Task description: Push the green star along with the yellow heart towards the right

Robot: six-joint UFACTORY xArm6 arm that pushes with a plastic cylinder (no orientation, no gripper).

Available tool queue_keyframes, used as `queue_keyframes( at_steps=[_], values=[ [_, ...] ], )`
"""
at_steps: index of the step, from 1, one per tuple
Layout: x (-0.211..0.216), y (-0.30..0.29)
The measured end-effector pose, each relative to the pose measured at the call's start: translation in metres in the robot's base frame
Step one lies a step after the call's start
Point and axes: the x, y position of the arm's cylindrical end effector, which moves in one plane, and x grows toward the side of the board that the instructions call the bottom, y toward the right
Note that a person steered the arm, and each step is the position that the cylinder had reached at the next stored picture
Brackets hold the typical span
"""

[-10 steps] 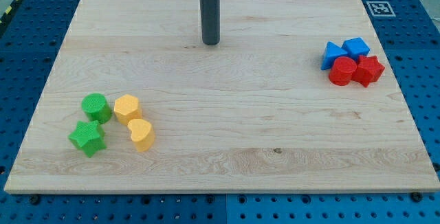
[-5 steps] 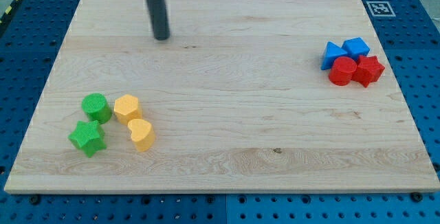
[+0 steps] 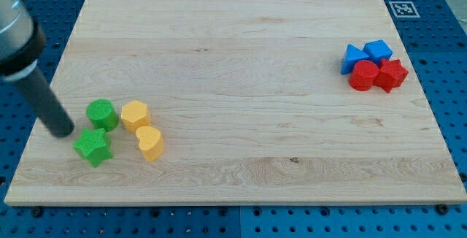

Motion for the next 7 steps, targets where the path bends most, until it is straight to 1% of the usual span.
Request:
queue_keyframes(
  at_steps=[1,2,3,4,5,7],
  values=[
    [0.019,0.038],
    [0.019,0.08],
    [0.02,0.097],
    [0.031,0.122],
    [0.042,0.159],
    [0.048,0.249]
  ],
)
